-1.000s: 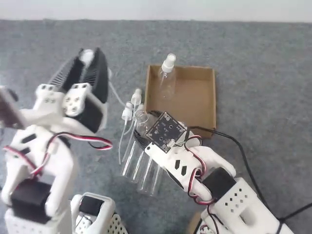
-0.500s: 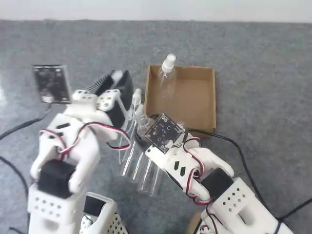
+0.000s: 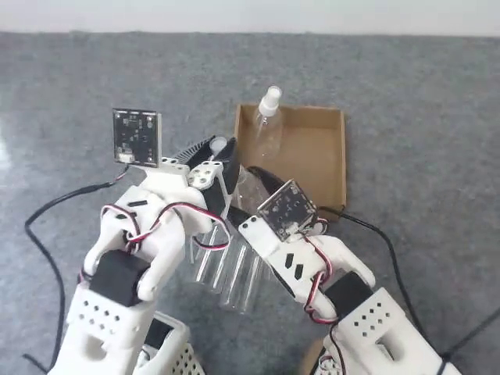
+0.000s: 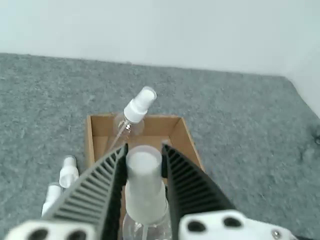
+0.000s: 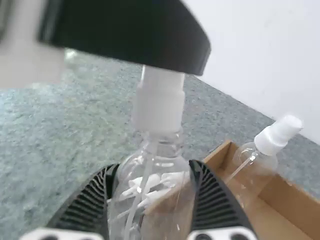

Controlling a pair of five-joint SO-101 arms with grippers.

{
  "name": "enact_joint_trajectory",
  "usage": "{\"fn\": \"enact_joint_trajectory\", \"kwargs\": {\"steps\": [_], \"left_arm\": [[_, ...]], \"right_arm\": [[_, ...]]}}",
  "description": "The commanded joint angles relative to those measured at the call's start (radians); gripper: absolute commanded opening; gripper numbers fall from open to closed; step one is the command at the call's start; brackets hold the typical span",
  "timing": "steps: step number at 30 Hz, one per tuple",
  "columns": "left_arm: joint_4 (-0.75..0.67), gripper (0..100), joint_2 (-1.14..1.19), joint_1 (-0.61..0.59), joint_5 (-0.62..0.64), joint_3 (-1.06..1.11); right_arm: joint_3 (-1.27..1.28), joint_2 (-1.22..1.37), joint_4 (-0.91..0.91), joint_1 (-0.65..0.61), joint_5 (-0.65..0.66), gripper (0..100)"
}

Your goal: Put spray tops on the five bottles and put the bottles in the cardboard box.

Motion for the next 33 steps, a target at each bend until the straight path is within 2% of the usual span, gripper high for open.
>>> {"fn": "enact_joint_trajectory", "kwargs": {"steps": [1, 5, 9, 12, 16, 21, 26, 30, 33], "left_arm": [[0.005, 4, -0.003, 0.0, -0.002, 0.016], [0.0, 11, -0.003, 0.002, -0.02, 0.01], [-0.005, 14, -0.003, 0.002, -0.083, -0.059], [0.038, 15, -0.003, 0.0, -0.112, -0.162], [0.135, 17, -0.003, -0.011, -0.172, -0.312], [0.198, 17, -0.003, -0.152, -0.215, -0.384], [0.21, 16, -0.003, -0.295, -0.215, -0.262], [0.176, 16, -0.02, -0.304, -0.227, -0.087], [0.17, 16, -0.091, -0.282, -0.284, 0.035]], "right_arm": [[-0.028, -0.051, -0.047, 0.05, -0.031, 0.6], [-0.025, -0.053, -0.038, 0.048, -0.031, 0.6], [-0.021, -0.045, -0.035, 0.048, -0.029, 0.6], [-0.018, -0.05, -0.001, 0.048, -0.02, 0.6], [-0.003, -0.05, 0.002, 0.048, 0.057, 0.6], [0.0, -0.045, 0.004, 0.048, 0.06, 0.6], [0.005, -0.053, 0.027, 0.047, 0.066, 0.6], [0.008, -0.059, 0.076, 0.047, 0.069, 0.7], [-0.028, -0.068, -0.008, 0.111, 0.061, 0.6]]}}
